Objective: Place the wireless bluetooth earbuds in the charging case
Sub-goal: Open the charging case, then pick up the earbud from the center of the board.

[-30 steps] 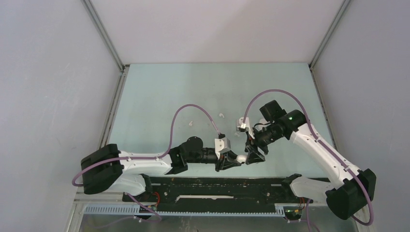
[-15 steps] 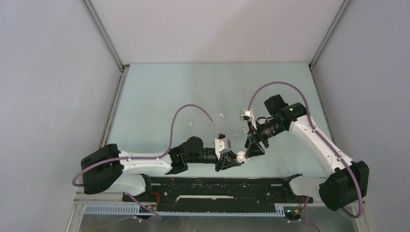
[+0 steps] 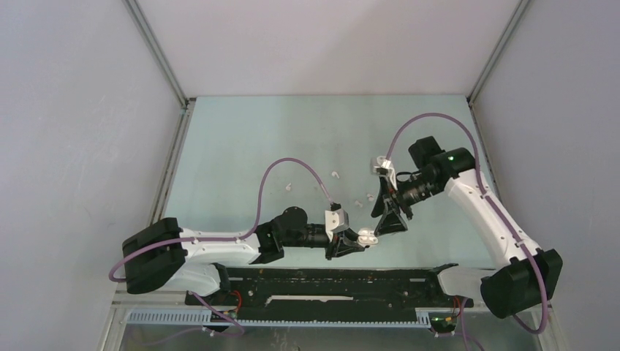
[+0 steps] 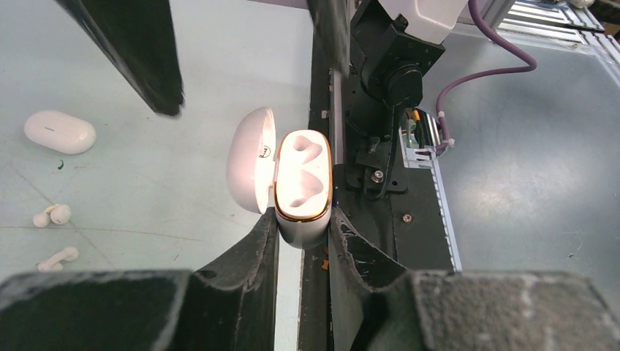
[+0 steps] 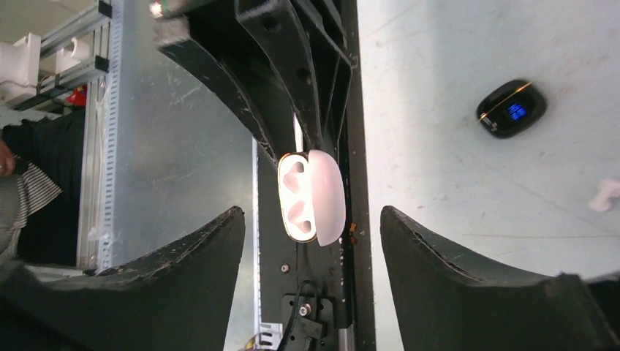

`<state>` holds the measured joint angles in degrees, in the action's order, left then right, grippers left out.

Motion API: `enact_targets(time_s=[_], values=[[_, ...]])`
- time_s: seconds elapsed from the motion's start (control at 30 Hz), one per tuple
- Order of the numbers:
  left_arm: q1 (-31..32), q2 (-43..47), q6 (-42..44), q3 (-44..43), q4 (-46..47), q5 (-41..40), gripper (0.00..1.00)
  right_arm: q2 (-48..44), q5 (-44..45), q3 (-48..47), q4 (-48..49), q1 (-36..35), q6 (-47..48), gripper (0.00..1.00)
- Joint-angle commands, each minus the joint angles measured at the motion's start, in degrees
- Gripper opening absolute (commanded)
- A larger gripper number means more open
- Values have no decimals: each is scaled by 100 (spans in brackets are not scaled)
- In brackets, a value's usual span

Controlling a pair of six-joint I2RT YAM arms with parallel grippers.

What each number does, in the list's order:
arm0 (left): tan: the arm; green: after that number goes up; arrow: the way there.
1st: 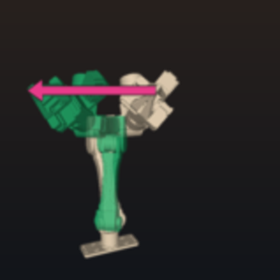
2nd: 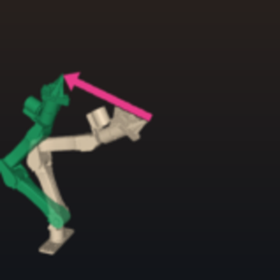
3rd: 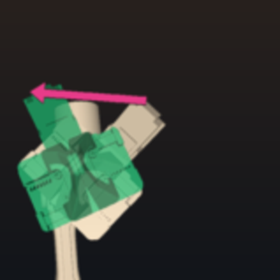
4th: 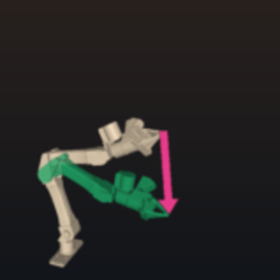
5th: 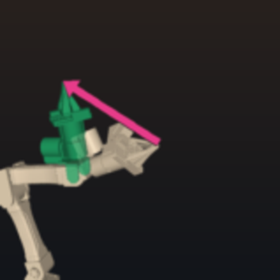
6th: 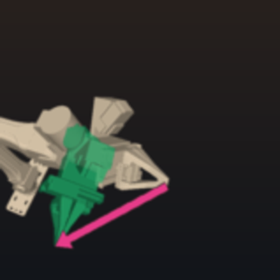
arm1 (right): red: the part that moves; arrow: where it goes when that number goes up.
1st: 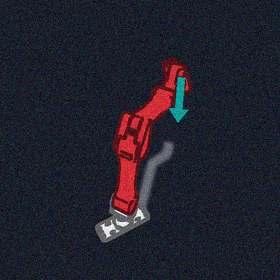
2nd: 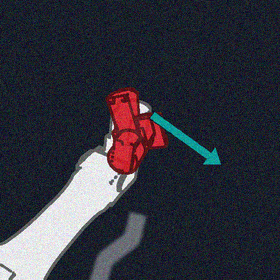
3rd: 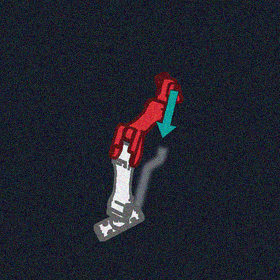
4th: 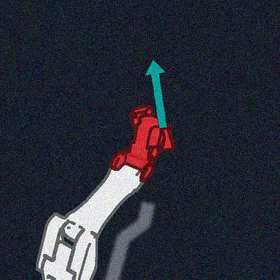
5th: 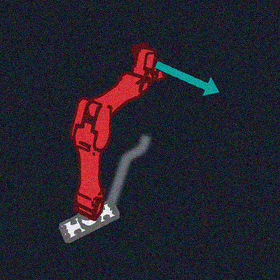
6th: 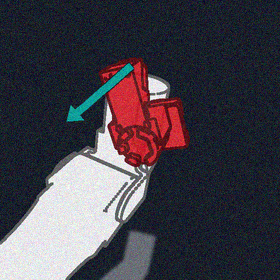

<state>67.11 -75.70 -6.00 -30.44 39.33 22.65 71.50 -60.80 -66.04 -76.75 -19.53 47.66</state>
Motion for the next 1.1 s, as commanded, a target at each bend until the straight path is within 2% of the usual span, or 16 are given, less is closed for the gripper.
enact_targets(time_s=[0.0, 0.2, 0.4, 0.63, 0.87, 1.07], values=[[30, 21, 12, -147, 214, -105, 0, -273, -504, -598, -654, 393, 608, 71], [-17, 152, -170, -43, 224, -235, 0, -470, -195, -500, -14, 1138, 154, 67], [-202, 727, -229, 399, 122, -565, 0, -294, 463, -168, 1268, 1552, -1011, 58], [-426, 1378, -326, 784, -68, -1147, 0, 20, 1673, 95, 2676, 1524, -1991, 48], [-518, 1823, -384, 1048, -160, -1527, 0, 806, 2488, 94, 3387, 1194, -2624, 43], [-606, 2169, -432, 1180, -222, -1700, 0, 1578, 2641, -172, 3520, 812, -2804, 40]])
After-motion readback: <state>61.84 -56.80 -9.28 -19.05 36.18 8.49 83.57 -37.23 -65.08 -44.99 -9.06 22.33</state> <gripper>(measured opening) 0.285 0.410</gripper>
